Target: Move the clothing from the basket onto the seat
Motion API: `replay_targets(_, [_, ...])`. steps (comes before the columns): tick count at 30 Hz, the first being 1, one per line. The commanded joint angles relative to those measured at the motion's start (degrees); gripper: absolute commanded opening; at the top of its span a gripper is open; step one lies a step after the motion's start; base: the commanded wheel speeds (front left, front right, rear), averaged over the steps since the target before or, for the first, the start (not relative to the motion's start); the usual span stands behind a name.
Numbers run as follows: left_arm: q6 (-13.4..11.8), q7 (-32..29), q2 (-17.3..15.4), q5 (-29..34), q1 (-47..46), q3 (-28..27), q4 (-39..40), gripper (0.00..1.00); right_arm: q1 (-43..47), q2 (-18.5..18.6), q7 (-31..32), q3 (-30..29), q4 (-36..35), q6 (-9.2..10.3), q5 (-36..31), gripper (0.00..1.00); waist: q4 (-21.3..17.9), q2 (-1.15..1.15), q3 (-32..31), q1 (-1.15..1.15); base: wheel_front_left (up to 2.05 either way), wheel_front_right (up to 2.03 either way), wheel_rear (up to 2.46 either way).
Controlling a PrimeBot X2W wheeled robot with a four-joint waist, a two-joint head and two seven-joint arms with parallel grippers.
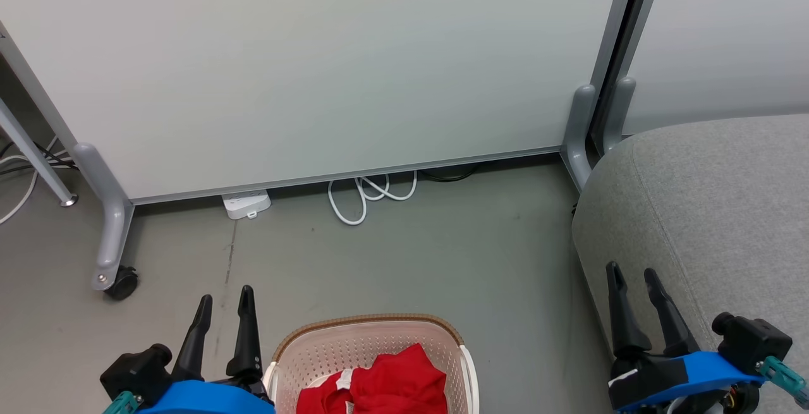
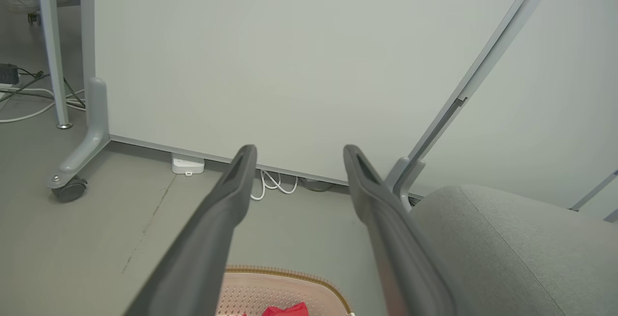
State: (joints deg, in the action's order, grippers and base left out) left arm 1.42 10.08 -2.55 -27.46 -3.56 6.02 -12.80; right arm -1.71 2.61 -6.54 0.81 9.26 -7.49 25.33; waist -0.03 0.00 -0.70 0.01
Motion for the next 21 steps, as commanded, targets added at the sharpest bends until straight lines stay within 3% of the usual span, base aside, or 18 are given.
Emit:
replay_targets(1, [-0.16,0.44,-0.41,1.33,-0.78,0.21,0.24,1.0,0.38,0.3,-0.4,0.14,-0.69,0.0,-1.43,1.0,-0.01,0.0,-0.04,-0.01,0.0,0.0,0.0])
replay_targets(21, [-0.9,2.97,-0.45,8.58,-0.29,1.17,0.09,1.0,0.98,0.35,-2.11,0.62,-1.37,0.0,-10.8,1.0,-0.05,0.0,-0.44,-0.01,0.0,0.0,0.0])
